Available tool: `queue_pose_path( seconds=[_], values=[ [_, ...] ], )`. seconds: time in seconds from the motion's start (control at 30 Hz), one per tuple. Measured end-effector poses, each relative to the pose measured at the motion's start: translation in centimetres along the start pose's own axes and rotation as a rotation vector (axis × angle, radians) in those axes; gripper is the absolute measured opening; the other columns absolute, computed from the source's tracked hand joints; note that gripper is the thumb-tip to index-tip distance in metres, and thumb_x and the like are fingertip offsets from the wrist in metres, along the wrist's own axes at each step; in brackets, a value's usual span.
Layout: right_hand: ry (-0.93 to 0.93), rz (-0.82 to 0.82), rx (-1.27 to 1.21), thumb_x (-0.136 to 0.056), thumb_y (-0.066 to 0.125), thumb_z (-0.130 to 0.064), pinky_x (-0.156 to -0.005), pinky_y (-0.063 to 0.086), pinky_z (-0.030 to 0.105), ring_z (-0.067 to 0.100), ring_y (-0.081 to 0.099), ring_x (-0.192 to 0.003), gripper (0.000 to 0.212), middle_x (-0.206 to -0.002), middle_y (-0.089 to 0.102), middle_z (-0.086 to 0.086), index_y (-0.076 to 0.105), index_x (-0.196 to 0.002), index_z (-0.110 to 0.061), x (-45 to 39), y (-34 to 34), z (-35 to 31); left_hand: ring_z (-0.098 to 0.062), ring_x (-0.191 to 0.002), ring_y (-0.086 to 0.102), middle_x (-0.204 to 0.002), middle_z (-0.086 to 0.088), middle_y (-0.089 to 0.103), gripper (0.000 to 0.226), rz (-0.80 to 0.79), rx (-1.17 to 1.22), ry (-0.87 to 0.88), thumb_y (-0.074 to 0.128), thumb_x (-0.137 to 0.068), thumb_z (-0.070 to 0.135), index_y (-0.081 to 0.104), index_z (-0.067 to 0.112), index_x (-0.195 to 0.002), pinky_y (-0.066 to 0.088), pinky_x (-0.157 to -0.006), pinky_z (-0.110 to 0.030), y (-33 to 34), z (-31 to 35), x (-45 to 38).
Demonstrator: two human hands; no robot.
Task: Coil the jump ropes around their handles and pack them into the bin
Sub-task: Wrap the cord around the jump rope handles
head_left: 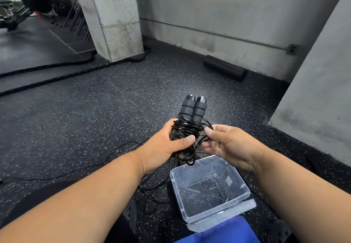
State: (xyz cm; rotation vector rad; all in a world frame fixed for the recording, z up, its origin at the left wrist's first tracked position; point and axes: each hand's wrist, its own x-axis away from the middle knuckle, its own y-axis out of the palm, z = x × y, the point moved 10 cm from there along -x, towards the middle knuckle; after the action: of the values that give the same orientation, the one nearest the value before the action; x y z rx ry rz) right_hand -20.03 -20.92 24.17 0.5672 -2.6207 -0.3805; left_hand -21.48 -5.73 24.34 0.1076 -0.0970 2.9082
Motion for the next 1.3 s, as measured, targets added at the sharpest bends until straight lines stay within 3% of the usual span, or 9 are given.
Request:
queue_pose_path(
  seconds=[0.3,0.5,0.57,0.63,0.73,0.83,0.93,1.17,1.3],
  values=[
    [0.048,-0.05,-0.234,-0.09,0.066,-0.01,-0.064,0.064,0.025,0.017,0.072,-0.068,0.013,-0.083,0.072,0.014,0.067,-0.098,-0.001,-0.3,1.4,1.6,-0.005,-0.106,0.068,-0.114,0.001,0.073,0.059,0.071,-0.04,0.066,0.08,-0.084,0.036,0.051,0.023,-0.133,0.057,-0.094,-0.027,-0.3,0.1,-0.3],
    [-0.11,0.087,0.065,-0.099,0.066,-0.015,-0.075,0.062,0.029,0.015,0.066,-0.074,0.011,-0.086,0.064,0.009,0.067,-0.096,-0.004,-0.1,1.0,1.2,-0.007,-0.108,0.072,-0.111,0.009,0.078,0.059,0.144,0.023,0.05,0.08,-0.082,0.04,0.052,0.023,-0.132,0.058,-0.097,-0.03,-0.4,-0.3,-0.5],
    [-0.173,0.101,0.166,-0.098,0.069,-0.013,-0.084,0.06,0.035,0.014,0.064,-0.079,0.01,-0.089,0.067,0.005,0.071,-0.106,-0.008,0.4,1.5,0.7,-0.013,-0.111,0.073,-0.115,0.005,0.078,0.06,0.185,0.096,0.039,0.084,-0.083,0.042,0.053,0.023,-0.131,0.06,-0.096,-0.035,-0.7,-0.5,-0.6],
    [-0.224,0.11,0.25,-0.092,0.075,-0.006,-0.088,0.058,0.037,0.013,0.063,-0.081,0.026,-0.089,0.064,0.0,0.071,-0.116,-0.016,0.8,1.9,0.5,-0.023,-0.116,0.073,-0.12,-0.002,0.076,0.061,0.214,0.162,0.017,0.086,-0.083,0.044,0.054,0.022,-0.13,0.061,-0.096,-0.044,-0.9,-0.9,-0.8],
    [-0.289,0.196,0.292,-0.087,0.076,0.001,-0.081,0.056,0.031,0.013,0.066,-0.081,0.039,-0.094,0.068,0.005,0.068,-0.119,-0.021,1.1,1.8,0.6,-0.027,-0.12,0.071,-0.123,-0.005,0.075,0.063,0.227,0.199,0.012,0.087,-0.084,0.044,0.052,0.019,-0.131,0.059,-0.1,-0.047,-0.6,-1.3,-0.9],
    [-0.342,0.271,0.325,-0.086,0.072,0.006,-0.084,0.058,0.043,0.023,0.069,-0.083,0.038,-0.097,0.071,0.014,0.068,-0.114,-0.019,1.0,1.3,0.6,-0.021,-0.119,0.071,-0.12,-0.001,0.076,0.071,0.222,0.175,0.034,0.09,-0.078,0.047,0.048,0.021,-0.129,0.056,-0.101,-0.043,-0.2,-1.3,-0.9],
    [-0.382,0.286,0.433,-0.083,0.069,0.009,-0.08,0.059,0.034,0.01,0.065,-0.079,0.038,-0.097,0.07,0.01,0.067,-0.108,-0.019,0.9,1.3,0.2,-0.014,-0.111,0.073,-0.113,0.002,0.077,0.068,0.236,0.177,0.041,0.089,-0.08,0.037,0.046,0.016,-0.128,0.057,-0.097,-0.037,-0.1,-1.5,-0.9],
    [-0.406,0.306,0.385,-0.084,0.068,0.007,-0.071,0.055,0.036,0.015,0.064,-0.075,0.045,-0.096,0.07,0.017,0.062,-0.116,-0.024,0.6,1.0,-0.1,-0.018,-0.111,0.074,-0.117,-0.004,0.074,0.07,0.265,0.263,0.03,0.088,-0.077,0.035,0.044,0.013,-0.128,0.059,-0.093,-0.035,0.5,-1.8,-0.6],
    [-0.457,0.284,0.335,-0.086,0.063,0.011,-0.065,0.048,0.028,0.01,0.056,-0.069,0.055,-0.078,0.063,0.0,0.058,-0.122,-0.029,0.6,1.4,-0.8,-0.023,-0.11,0.074,-0.12,-0.009,0.073,0.07,0.284,0.34,0.026,0.086,-0.075,0.031,0.044,0.013,-0.127,0.061,-0.095,-0.042,0.7,-1.6,-0.6]
  ],
)
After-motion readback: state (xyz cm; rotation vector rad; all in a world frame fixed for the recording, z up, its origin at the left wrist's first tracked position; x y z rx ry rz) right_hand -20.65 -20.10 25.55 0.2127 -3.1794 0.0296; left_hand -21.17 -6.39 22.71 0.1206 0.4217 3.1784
